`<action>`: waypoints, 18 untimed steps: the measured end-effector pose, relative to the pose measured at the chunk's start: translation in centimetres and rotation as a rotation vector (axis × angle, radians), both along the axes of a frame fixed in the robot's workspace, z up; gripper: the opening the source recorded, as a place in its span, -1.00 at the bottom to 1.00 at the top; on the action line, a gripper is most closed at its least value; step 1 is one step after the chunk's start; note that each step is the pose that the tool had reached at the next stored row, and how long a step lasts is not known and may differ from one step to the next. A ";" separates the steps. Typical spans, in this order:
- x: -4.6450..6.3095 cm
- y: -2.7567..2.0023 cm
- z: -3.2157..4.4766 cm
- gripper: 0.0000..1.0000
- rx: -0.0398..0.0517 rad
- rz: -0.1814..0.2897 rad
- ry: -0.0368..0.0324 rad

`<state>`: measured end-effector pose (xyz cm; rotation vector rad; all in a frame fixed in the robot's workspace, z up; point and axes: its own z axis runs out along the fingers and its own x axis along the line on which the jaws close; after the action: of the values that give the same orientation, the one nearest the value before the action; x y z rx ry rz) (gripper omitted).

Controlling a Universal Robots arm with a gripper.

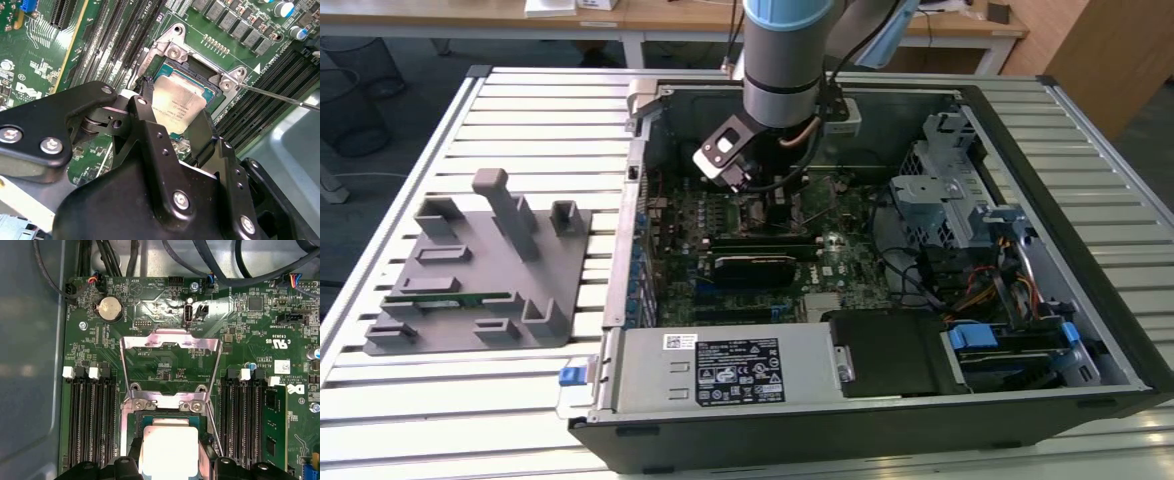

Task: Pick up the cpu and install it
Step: 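Close the cpu cover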

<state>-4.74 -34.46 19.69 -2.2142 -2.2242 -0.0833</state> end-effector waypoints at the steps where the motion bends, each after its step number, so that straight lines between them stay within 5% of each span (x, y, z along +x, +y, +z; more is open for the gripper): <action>1: 0.0 0.01 -0.01 0.05 0.0002 0.000 -0.0001; 18: 0.0 0.11 -0.10 0.05 0.0003 0.000 -0.0002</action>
<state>-4.73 -34.35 19.58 -2.2142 -2.2241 -0.0839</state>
